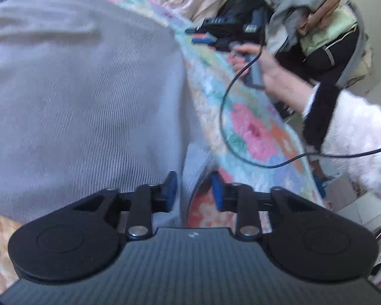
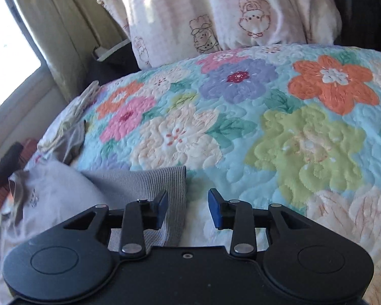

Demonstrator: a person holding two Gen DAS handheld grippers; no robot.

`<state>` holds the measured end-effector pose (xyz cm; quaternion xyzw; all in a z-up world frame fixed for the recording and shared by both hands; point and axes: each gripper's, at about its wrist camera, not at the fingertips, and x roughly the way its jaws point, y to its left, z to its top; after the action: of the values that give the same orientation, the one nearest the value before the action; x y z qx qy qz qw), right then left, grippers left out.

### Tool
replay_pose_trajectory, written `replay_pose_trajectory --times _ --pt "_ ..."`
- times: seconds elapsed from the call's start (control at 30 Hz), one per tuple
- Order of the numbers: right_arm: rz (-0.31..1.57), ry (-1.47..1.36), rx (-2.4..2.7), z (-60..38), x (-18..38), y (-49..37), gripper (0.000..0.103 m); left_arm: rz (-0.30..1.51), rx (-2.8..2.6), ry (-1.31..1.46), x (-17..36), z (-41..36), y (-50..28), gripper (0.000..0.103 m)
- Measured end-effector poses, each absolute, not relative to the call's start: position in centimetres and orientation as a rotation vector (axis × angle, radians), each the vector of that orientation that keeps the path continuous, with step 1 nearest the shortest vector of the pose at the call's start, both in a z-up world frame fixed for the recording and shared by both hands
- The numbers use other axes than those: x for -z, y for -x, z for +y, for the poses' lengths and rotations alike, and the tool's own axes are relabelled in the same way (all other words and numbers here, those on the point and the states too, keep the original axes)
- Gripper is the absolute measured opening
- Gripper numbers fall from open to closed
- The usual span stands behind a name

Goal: Fold clothes

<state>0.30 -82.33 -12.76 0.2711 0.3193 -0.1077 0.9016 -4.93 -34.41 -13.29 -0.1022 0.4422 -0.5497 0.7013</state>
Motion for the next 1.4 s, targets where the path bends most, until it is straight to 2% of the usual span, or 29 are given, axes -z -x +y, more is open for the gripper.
replay_pose_trajectory --times 0.07,0.17,0.2,0.37,0.4,0.43,0.47,0.63,0.8,0.9,0.97,1.03,1.2,1.4 --pt "0.648 -0.614 0.229 -83.1 12.9 -1.0 0.053 0.952 1.227 0.267 12.2 -32.8 3.8 0.041" --pt "0.677 -0.682 0.242 -83.8 14.2 -2.9 0.062 0.897 1.121 0.270 11.2 -29.9 1.4 0.043" --pt "0.688 -0.706 0.245 -84.0 14.7 -3.6 0.062 0.882 1.058 0.270 11.2 -28.8 0.4 0.046" --pt "0.686 -0.724 0.234 -82.7 16.4 -6.6 0.061 0.934 0.666 0.281 12.6 -23.1 -4.2 0.046" --pt "0.681 -0.699 0.226 -82.0 16.3 -7.1 0.055 0.951 0.592 0.268 13.0 -22.1 -4.8 0.046" --pt "0.671 -0.649 0.228 -80.7 15.8 -7.5 0.025 0.958 0.536 0.241 13.3 -21.4 -5.1 0.046" --pt "0.653 -0.570 0.233 -79.0 15.0 -7.8 0.015 0.955 0.496 0.211 13.4 -20.9 -5.2 0.046" --pt "0.611 -0.103 0.019 -67.3 10.9 -6.1 0.013 0.922 0.480 0.193 14.1 -18.3 -5.4 0.046" --pt "0.742 0.139 -0.314 -58.1 10.6 -3.1 0.011 0.903 0.491 0.152 14.0 -19.5 -5.3 0.046" --pt "0.762 0.223 -0.363 -56.5 10.1 -2.0 0.023 0.896 0.512 0.155 14.0 -20.6 -5.2 0.046" --pt "0.729 0.200 -0.317 -57.5 9.0 -2.0 0.046 0.881 0.536 0.171 13.7 -21.1 -5.3 0.046" --pt "0.706 0.153 -0.266 -58.8 8.2 -2.2 0.056 0.858 0.565 0.192 13.4 -21.6 -5.5 0.046" --pt "0.750 0.106 -0.162 -61.6 9.3 -3.3 0.057 0.839 0.584 0.185 13.2 -23.1 -6.0 0.047" --pt "0.818 0.460 -0.163 -58.2 12.5 -2.0 0.056 0.858 0.583 0.193 13.8 -23.3 -6.4 0.047"
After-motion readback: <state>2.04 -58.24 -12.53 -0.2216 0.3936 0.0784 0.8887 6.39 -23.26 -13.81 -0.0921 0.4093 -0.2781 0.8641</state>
